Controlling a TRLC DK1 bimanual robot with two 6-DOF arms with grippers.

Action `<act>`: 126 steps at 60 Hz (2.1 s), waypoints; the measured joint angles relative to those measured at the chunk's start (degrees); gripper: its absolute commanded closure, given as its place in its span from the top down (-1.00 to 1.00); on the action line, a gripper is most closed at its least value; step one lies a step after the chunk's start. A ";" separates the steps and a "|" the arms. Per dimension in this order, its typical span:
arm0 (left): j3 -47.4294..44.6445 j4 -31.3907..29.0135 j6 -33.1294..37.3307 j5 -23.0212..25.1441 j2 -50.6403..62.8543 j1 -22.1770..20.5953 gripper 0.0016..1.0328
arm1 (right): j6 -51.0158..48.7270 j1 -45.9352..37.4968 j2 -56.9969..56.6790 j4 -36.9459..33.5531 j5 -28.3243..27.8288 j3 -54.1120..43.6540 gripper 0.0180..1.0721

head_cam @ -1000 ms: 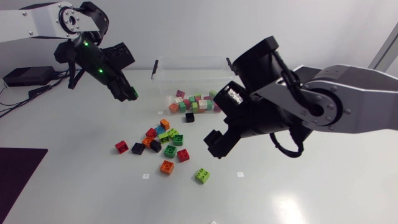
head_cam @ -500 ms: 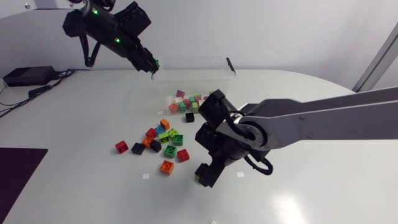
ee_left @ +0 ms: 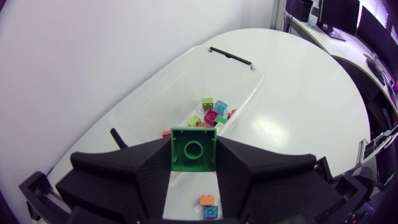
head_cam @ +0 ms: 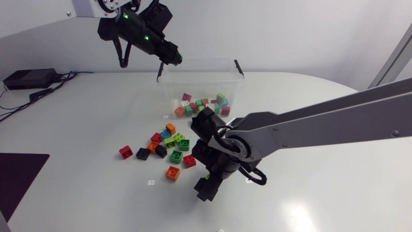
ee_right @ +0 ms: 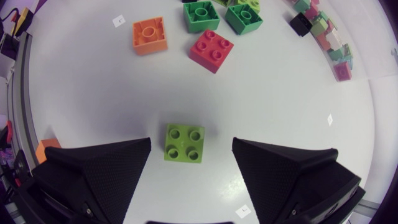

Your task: Place the duplo bricks in the container

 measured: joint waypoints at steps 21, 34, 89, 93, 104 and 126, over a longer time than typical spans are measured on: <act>4.46 2.49 -3.78 0.22 6.82 -0.17 -0.54 | 0.00 0.04 2.40 0.09 -0.02 1.38 0.10; 6.12 2.60 -5.05 0.42 8.44 -0.87 0.91 | 0.00 0.04 2.99 -0.07 -1.62 1.49 -0.46; -19.78 -7.19 10.82 -2.86 -12.79 10.40 0.91 | 0.28 -8.13 -13.57 -5.90 -4.44 5.68 -0.46; -23.50 -7.78 13.11 -4.33 -13.62 10.69 0.91 | 0.57 -9.05 -14.32 -5.92 -4.66 6.80 -0.46; -31.50 -7.96 16.83 -8.33 -14.64 10.97 0.91 | 1.90 -12.35 -15.26 -5.90 -5.95 9.99 -0.46; -39.12 -7.41 19.74 -14.86 -12.35 12.26 0.90 | 3.72 -15.52 -15.26 -5.31 -7.17 17.31 -0.46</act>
